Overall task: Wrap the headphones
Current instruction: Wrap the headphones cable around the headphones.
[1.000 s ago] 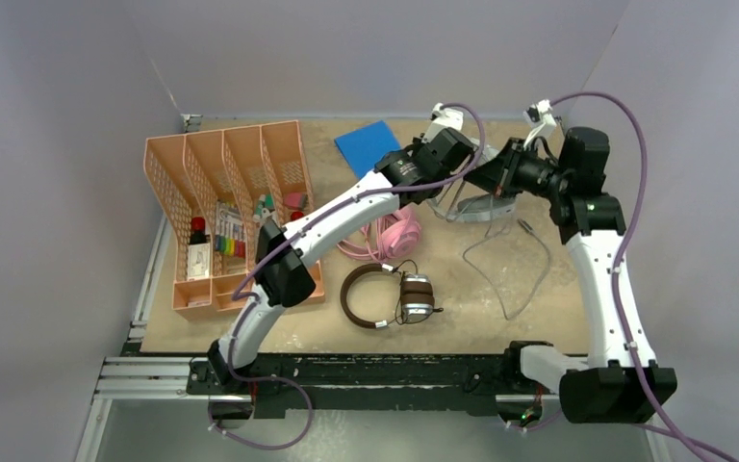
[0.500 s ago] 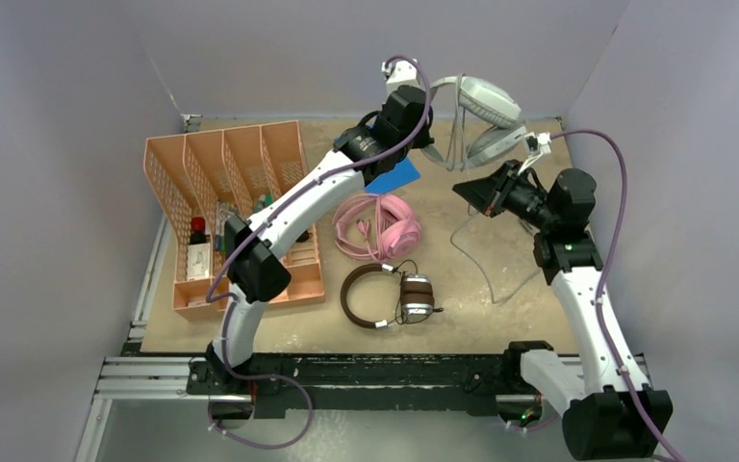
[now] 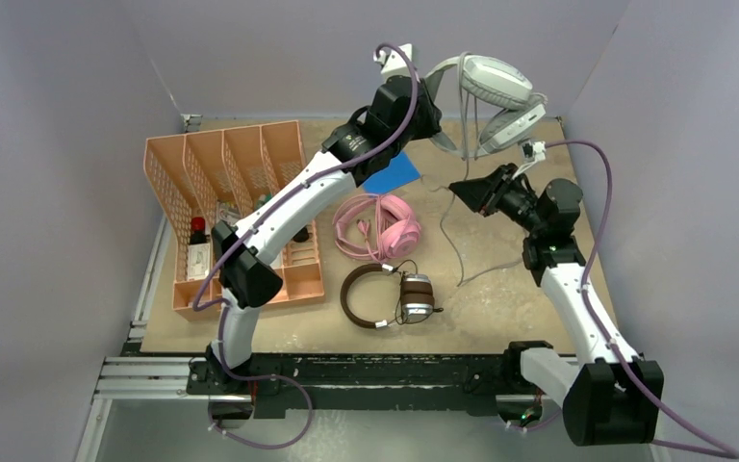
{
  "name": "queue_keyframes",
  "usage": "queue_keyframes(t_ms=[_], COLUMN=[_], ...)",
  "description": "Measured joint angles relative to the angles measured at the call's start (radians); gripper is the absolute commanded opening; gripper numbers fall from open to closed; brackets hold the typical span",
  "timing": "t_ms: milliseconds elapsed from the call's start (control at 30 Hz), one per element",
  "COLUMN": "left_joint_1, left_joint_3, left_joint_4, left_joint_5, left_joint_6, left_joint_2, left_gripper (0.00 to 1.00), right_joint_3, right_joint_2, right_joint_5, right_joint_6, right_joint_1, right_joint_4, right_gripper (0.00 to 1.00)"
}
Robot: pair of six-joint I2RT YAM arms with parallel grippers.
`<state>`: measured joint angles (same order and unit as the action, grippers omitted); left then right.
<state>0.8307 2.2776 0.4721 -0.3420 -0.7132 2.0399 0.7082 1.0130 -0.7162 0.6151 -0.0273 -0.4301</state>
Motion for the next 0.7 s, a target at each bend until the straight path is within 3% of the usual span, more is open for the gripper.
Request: queue_keyframes(t_ms=[100, 367, 500, 700], left_joint_1=[-0.002, 0.001, 0.001, 0.001], left_joint_3=[0.0, 0.011, 0.02, 0.027], left_joint_4=[0.0, 0.014, 0.017, 0.015], left_joint_5=[0.008, 0.009, 0.002, -0.002], left_joint_6=[-0.005, 0.0, 0.0, -0.001], left_joint_2=[-0.004, -0.015, -0.015, -0.015], left_gripper=[0.0, 0.0, 0.0, 0.0], right_joint_3=[-0.004, -0.002, -0.008, -0.097], right_joint_2=[0.03, -0.002, -0.033, -0.064], right_joint_5=[0.018, 0.056, 0.053, 0.047], right_joint_6=[0.019, 0.03, 0.036, 0.107], right_joint_1=[0.0, -0.001, -0.001, -0.022], right_joint_4=[-0.021, 0.122, 0.174, 0.056], right_gripper=[0.57, 0.94, 0.96, 0.84])
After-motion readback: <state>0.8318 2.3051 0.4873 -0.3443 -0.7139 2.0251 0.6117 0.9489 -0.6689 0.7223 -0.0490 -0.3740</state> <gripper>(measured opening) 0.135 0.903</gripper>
